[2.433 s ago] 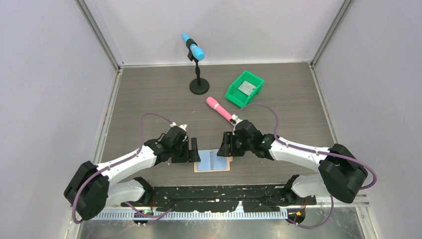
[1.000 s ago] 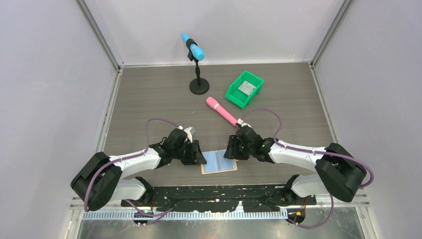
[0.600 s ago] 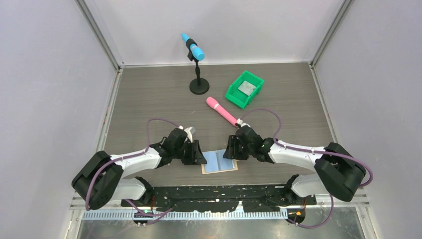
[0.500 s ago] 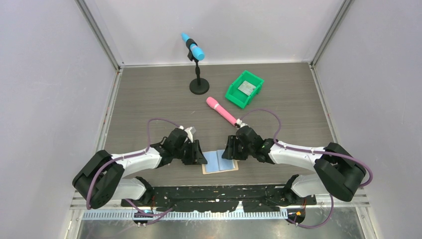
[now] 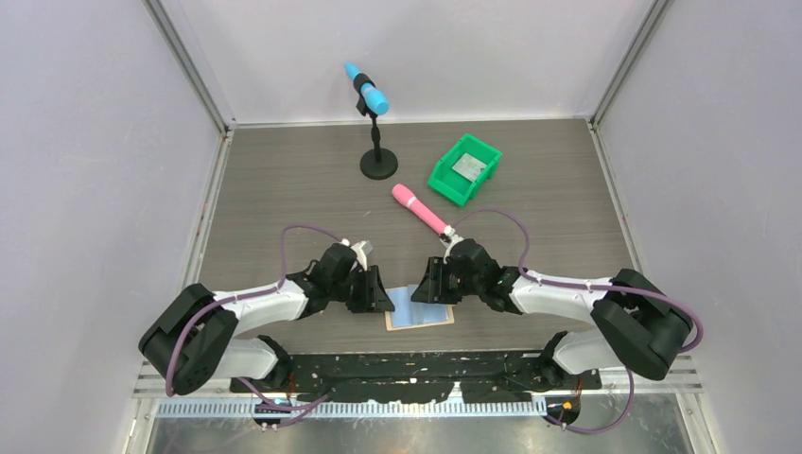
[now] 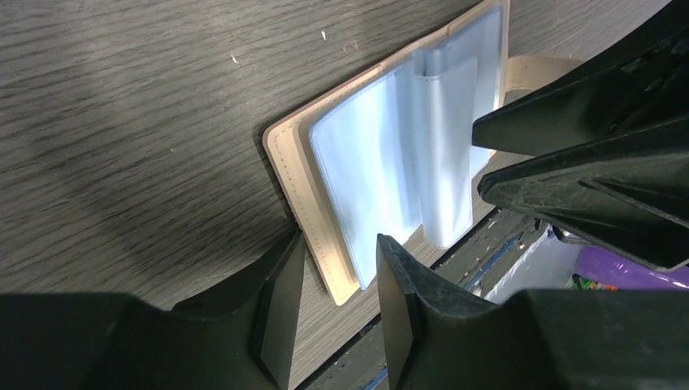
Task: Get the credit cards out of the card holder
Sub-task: Remove the credit card from the card holder.
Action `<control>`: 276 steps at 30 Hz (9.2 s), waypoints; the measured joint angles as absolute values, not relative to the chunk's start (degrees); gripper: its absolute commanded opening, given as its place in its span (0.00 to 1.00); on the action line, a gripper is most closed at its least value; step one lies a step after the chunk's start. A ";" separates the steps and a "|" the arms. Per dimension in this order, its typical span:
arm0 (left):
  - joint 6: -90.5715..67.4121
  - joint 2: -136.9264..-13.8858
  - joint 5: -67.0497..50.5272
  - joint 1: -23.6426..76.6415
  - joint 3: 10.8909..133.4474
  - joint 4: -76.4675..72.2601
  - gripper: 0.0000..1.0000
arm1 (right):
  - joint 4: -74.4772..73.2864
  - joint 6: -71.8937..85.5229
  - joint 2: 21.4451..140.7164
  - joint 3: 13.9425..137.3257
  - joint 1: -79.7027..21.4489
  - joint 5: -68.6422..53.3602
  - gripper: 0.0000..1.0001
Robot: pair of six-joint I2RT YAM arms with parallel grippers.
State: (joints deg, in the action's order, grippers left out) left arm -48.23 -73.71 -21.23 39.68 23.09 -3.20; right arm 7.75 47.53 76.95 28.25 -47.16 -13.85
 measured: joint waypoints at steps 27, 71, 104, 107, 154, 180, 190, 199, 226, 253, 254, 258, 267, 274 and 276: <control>-50.26 -68.66 -19.00 39.68 22.15 0.40 0.52 | -0.56 44.25 70.43 28.45 -47.57 -9.50 0.49; -50.39 -74.78 -21.56 39.62 23.11 -3.97 0.36 | 2.07 43.97 73.76 26.37 -47.24 -7.03 0.46; -50.52 -72.90 -20.40 40.01 23.09 -1.45 0.37 | 17.19 48.47 73.93 24.80 -48.27 -19.70 0.51; -50.35 -72.03 -20.03 40.01 23.09 -0.71 0.37 | 17.41 48.51 73.93 24.80 -48.27 -19.66 0.48; -49.50 -81.71 -22.09 41.56 26.85 -8.01 0.09 | 10.35 41.95 81.41 27.46 -45.76 -14.79 0.27; -50.39 -81.89 -22.11 41.56 25.21 -11.27 0.10 | 15.49 43.44 77.23 23.42 -41.52 -19.81 0.05; -50.37 -81.89 -22.13 41.56 25.12 -11.46 0.11 | 13.28 43.22 72.97 22.61 -39.00 -20.82 0.05; -50.04 -81.52 -22.04 41.58 25.61 -10.15 0.12 | 8.27 41.80 67.02 22.26 -34.94 -21.71 0.05; -51.55 -67.33 -23.14 41.63 31.88 1.10 0.62 | 14.46 52.07 51.05 13.56 -32.75 -23.83 0.05; -68.27 -73.73 -32.95 43.11 28.91 -23.94 0.11 | 34.98 70.52 42.15 3.51 -32.75 -21.63 0.05; -68.88 -74.43 -33.28 43.11 28.73 -25.10 0.06 | 35.31 70.63 42.48 3.51 -32.75 -21.63 0.05; -70.41 -75.42 -34.57 43.07 27.68 -29.50 0.00 | 35.75 70.24 44.31 3.36 -32.47 -22.09 0.11; -68.95 -74.87 -36.62 43.00 24.86 -31.94 0.00 | 22.83 57.60 45.60 12.34 -32.01 -29.87 0.41; -63.05 -70.70 -39.38 42.98 24.82 -28.71 0.00 | 4.80 40.21 49.87 27.20 -30.92 -37.43 0.42; -60.88 -69.95 -40.77 43.00 24.82 -26.63 0.00 | -0.40 35.46 52.14 31.51 -30.83 -39.00 0.43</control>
